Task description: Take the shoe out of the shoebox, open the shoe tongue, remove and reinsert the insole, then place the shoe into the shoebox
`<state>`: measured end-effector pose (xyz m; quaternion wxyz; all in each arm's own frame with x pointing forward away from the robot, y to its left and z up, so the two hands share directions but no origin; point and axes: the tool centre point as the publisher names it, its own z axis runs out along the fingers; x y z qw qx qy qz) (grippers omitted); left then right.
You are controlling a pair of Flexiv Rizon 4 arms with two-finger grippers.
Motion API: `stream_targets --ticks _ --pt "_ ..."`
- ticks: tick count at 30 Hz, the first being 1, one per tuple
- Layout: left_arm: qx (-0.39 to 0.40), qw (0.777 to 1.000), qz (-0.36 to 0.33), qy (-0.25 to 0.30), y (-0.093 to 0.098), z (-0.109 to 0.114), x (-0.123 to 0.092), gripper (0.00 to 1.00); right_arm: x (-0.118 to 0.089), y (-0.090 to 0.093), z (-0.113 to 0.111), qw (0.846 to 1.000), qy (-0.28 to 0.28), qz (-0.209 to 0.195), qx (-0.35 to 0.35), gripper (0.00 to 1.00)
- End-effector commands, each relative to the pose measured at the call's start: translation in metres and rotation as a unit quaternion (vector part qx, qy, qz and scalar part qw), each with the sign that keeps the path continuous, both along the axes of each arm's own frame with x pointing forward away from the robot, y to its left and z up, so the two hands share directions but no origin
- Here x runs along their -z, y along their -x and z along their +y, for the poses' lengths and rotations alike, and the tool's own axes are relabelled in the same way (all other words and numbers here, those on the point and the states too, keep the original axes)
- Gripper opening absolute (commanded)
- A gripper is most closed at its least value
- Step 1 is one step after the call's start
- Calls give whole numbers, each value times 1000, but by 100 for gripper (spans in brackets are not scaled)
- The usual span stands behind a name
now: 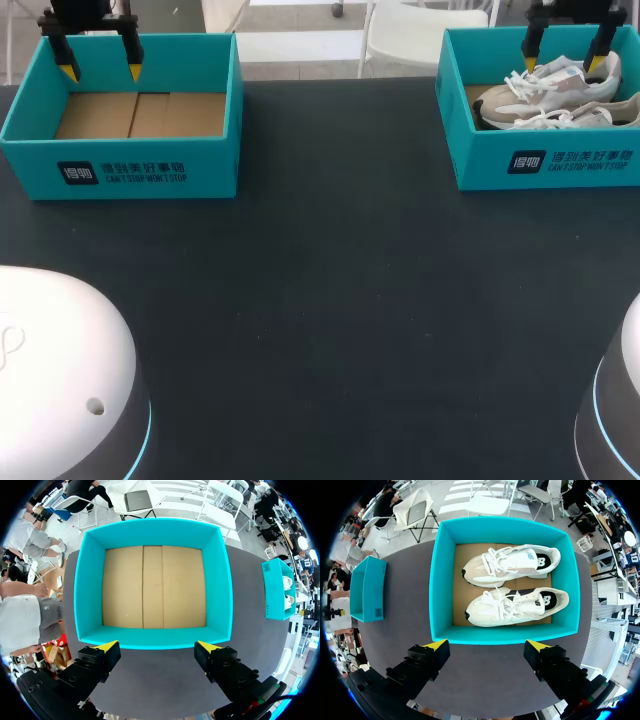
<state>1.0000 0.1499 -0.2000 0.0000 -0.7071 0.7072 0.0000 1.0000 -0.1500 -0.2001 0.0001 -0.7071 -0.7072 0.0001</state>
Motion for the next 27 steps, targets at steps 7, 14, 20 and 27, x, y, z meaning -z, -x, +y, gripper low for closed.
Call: stream_targets --ticks 7,14,20,27 --pt "0 1000 0 0 0 0 0 100 0 0 0 1000 0 0 0 100" --pt "0 1000 0 0 0 0 0 100 0 0 0 1000 0 0 0 100" --pt "0 1000 0 0 0 0 0 100 0 0 0 1000 0 0 0 100" --pt "0 1000 0 0 0 0 0 100 10 -4 -67 998 19 -22 50 100"
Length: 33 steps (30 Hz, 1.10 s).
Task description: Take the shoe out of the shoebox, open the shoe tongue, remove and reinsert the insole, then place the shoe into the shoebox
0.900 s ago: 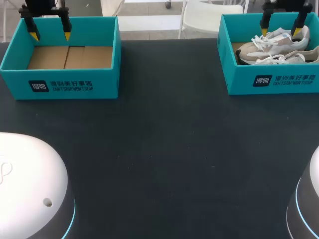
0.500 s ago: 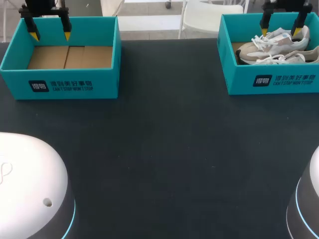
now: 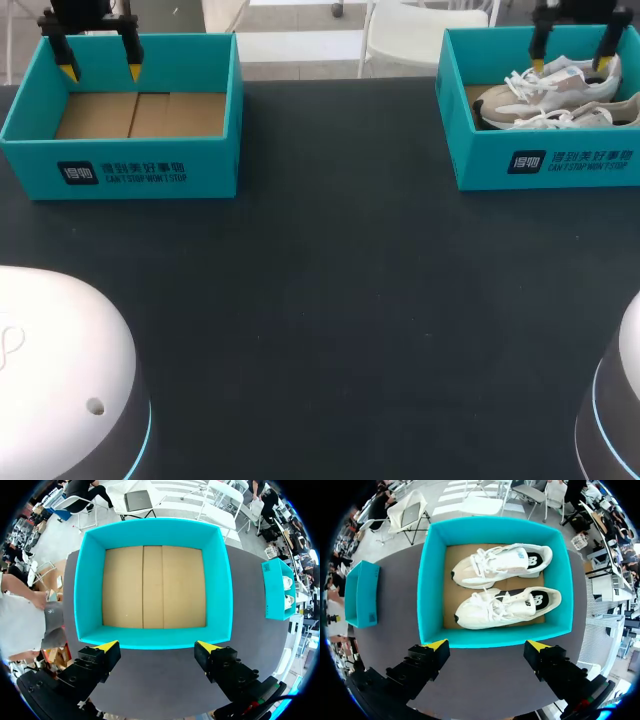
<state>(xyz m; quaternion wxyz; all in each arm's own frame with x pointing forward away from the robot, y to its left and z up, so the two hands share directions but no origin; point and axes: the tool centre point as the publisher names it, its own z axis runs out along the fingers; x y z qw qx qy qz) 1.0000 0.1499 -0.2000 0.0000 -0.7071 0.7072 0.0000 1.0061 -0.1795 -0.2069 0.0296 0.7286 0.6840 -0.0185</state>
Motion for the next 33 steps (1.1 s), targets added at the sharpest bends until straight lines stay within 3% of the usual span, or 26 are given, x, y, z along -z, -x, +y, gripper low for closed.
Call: stream_targets --ticks 1,6,11,17,25,26,27,28,30,32,33 --pt "0 1000 0 0 0 0 0 100 3 -1 -51 999 -2 -22 30 100" --pt "0 1000 0 0 0 0 0 100 11 -10 -98 998 13 -38 49 100" --pt "0 1000 0 0 0 0 0 100 29 -27 -125 997 22 -42 54 100" --pt "0 1000 0 0 0 0 0 100 58 -51 -141 997 42 -42 44 100" --pt "0 1000 0 0 0 0 0 100 98 -57 -147 998 52 -29 8 100" --pt "0 1000 0 0 0 0 0 100 102 -57 -148 998 57 -27 7 83" --pt "0 1000 0 0 0 0 0 100 105 -57 -152 998 51 -20 14 84" --pt "0 1000 0 0 0 0 0 100 108 -57 -155 998 49 -23 15 73" --pt "0 1000 0 0 0 0 0 100 109 -57 -158 998 51 -20 15 66" --pt "0 1000 0 0 0 0 0 100 110 -57 -160 998 56 -21 7 79" --pt "0 1000 0 0 0 0 0 100 110 -56 -161 998 59 -22 6 78"
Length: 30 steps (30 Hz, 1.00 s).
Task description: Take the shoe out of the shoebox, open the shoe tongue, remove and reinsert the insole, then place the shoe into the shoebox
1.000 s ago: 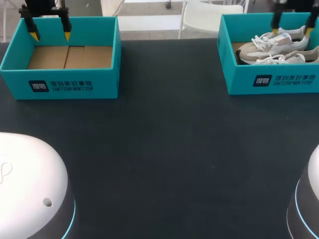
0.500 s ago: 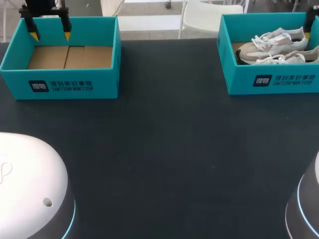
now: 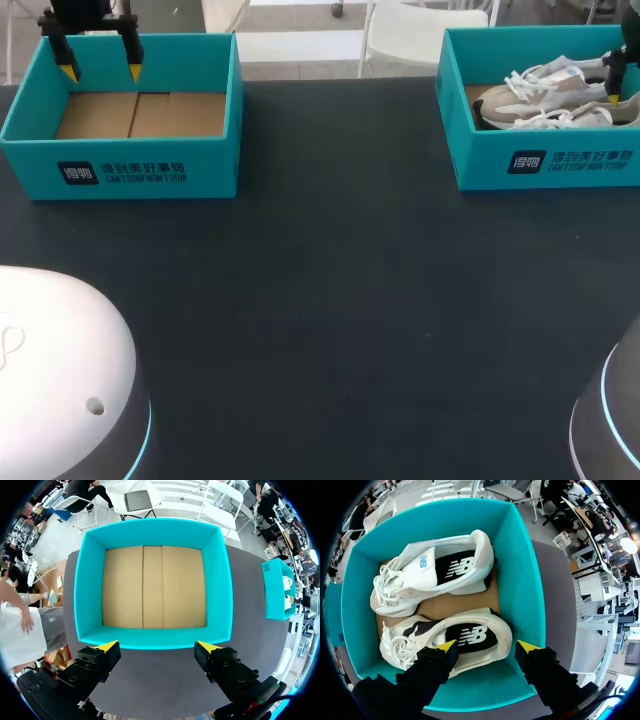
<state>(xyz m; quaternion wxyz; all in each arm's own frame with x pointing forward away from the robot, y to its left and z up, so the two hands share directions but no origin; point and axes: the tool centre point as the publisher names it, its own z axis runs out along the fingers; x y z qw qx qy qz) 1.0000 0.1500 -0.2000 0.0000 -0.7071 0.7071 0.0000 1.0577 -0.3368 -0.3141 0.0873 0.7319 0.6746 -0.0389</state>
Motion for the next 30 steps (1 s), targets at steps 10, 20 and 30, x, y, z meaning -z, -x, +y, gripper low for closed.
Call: stream_targets --ticks 10,20,30 --pt "0 1000 0 0 0 0 0 100 20 -2 -16 1000 15 8 4 42" --pt "0 1000 0 0 0 0 0 100 43 -5 -21 998 55 30 -18 0" --pt "0 1000 0 0 0 0 0 100 28 1 -27 998 63 18 14 0"
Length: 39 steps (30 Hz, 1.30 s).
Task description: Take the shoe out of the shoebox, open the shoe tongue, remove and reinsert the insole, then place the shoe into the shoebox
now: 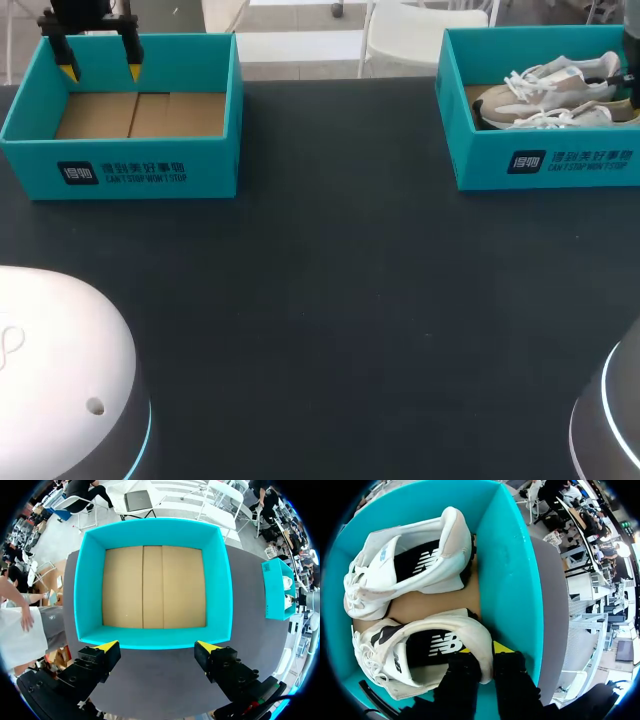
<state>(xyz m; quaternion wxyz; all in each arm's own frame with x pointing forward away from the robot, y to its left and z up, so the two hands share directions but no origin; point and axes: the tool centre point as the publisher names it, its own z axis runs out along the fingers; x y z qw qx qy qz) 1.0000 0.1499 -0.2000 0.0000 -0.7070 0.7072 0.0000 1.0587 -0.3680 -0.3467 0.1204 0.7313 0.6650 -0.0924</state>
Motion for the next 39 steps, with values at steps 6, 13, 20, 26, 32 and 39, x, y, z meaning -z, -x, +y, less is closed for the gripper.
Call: stream_targets --ticks 6,13,20,26,32,39 --pt "0 1000 0 0 0 0 0 100 -41 16 16 998 -30 -5 47 0" --pt "0 1000 0 0 0 0 0 100 -104 21 29 997 -17 -20 75 0" --pt "0 1000 0 0 0 0 0 100 -171 29 41 995 -10 -49 89 0" --pt "0 1000 0 0 0 0 0 100 -213 48 64 992 -20 -56 112 0" --pt "0 1000 0 0 0 0 0 100 -224 57 83 992 -11 -58 111 0" --pt "0 1000 0 0 0 0 0 100 -224 57 83 992 -11 -58 111 0"
